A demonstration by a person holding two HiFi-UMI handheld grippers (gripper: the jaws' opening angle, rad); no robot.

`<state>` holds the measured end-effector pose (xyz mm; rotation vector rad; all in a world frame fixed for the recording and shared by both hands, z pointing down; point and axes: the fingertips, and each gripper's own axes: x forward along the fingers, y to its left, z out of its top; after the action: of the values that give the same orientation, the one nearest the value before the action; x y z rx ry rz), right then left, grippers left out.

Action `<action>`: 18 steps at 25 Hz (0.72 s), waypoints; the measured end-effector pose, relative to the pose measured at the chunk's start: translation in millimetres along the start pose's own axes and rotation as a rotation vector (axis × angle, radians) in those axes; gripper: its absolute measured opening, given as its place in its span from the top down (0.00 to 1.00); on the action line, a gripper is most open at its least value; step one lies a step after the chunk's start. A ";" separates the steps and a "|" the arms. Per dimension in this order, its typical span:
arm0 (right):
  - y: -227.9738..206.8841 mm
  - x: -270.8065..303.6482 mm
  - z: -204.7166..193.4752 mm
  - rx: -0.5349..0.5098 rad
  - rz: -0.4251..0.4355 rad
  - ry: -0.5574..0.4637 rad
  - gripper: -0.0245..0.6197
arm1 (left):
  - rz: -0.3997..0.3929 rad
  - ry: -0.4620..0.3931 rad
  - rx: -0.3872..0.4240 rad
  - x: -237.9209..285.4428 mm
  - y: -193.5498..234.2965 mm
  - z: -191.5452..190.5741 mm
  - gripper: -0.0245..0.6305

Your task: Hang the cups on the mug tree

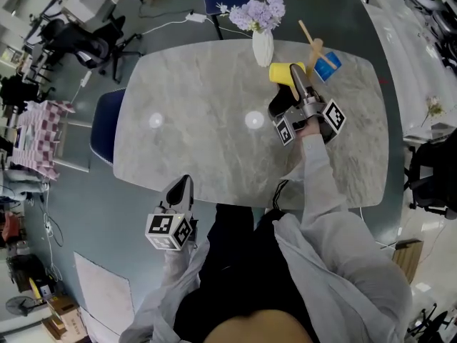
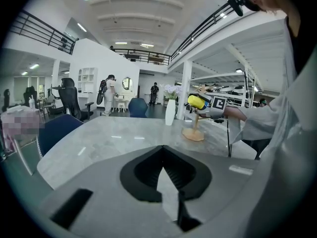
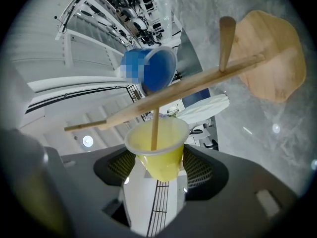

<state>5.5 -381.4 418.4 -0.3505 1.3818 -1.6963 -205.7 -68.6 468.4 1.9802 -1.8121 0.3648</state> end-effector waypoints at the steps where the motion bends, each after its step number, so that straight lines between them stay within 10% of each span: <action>1: -0.5 -1.7 2.0 0.002 -0.001 -0.005 0.50 | -0.003 0.000 0.001 1.6 -0.9 0.4 0.96; 11: 6.8 -20.8 2.0 -0.082 -0.022 0.012 0.26 | -0.051 -0.008 0.009 9.6 -18.7 -3.1 0.96; 18: 34.0 -69.5 -35.2 -0.230 -0.021 0.132 0.26 | -0.122 -0.061 -0.009 25.5 -39.3 -2.7 0.96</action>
<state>35.6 -304.8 397.3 -0.3883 1.6815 -1.6043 -163.7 -87.5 477.4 2.1052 -1.7150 0.2599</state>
